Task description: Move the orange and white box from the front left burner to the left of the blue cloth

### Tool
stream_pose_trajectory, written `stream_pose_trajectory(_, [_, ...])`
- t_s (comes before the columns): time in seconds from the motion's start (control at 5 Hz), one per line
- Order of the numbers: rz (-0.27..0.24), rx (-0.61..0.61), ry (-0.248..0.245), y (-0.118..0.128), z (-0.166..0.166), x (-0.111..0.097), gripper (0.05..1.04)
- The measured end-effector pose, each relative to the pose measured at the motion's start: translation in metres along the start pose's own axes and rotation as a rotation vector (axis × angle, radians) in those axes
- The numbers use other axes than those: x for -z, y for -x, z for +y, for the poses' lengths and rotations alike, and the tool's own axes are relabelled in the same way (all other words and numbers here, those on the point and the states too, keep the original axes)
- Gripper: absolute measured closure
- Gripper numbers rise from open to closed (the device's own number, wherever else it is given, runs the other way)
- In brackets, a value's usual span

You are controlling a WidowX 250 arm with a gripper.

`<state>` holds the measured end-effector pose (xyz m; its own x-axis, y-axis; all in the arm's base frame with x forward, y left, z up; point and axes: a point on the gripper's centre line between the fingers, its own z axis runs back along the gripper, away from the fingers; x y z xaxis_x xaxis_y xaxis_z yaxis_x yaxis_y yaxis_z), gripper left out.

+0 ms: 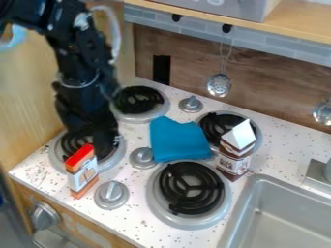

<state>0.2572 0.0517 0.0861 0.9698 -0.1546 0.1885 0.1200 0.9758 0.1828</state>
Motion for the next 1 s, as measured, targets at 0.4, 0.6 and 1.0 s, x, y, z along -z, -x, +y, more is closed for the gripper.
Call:
stream_pose_trajectory(0.4, [-0.047, 0.002, 0.063, 0.006, 0.012, 0.034, 0.082])
stream_pose_trajectory(0.6, [-0.088, 0.015, 0.084, 0.006, 0.015, 0.044, 0.082])
stream_pose_trajectory(1.0, [-0.065, -0.021, 0.08, -0.001, 0.017, 0.068, 0.082])
